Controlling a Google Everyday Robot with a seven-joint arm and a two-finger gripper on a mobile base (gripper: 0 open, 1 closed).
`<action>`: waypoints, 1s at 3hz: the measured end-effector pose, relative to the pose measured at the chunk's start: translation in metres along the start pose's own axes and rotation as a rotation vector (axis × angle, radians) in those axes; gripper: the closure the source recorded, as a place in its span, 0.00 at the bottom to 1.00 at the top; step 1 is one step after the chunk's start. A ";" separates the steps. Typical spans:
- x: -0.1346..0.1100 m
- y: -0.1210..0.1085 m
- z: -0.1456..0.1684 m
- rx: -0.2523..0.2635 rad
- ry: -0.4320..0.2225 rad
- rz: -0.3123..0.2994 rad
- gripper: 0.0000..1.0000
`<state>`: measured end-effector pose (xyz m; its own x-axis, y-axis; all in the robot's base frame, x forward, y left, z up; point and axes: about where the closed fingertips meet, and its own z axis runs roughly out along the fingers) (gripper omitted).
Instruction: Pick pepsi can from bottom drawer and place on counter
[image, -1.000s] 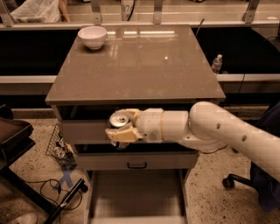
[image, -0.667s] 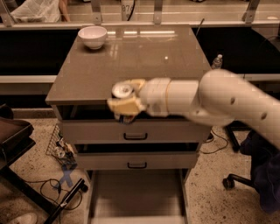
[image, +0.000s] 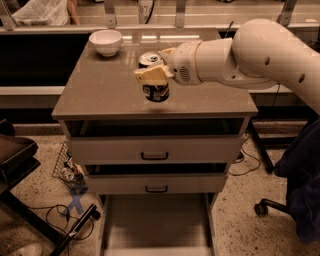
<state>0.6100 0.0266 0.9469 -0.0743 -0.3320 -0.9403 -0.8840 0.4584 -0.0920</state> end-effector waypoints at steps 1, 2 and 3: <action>-0.002 -0.003 0.001 0.006 -0.001 0.002 1.00; -0.016 -0.047 0.000 0.079 -0.005 0.016 1.00; -0.027 -0.128 0.008 0.189 -0.001 0.064 1.00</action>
Offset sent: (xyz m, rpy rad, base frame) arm 0.1672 -0.0818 0.0739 0.0225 -0.0589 -0.3233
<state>0.7294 -0.0165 0.9816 -0.1267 -0.2962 -0.9467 -0.7752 0.6250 -0.0918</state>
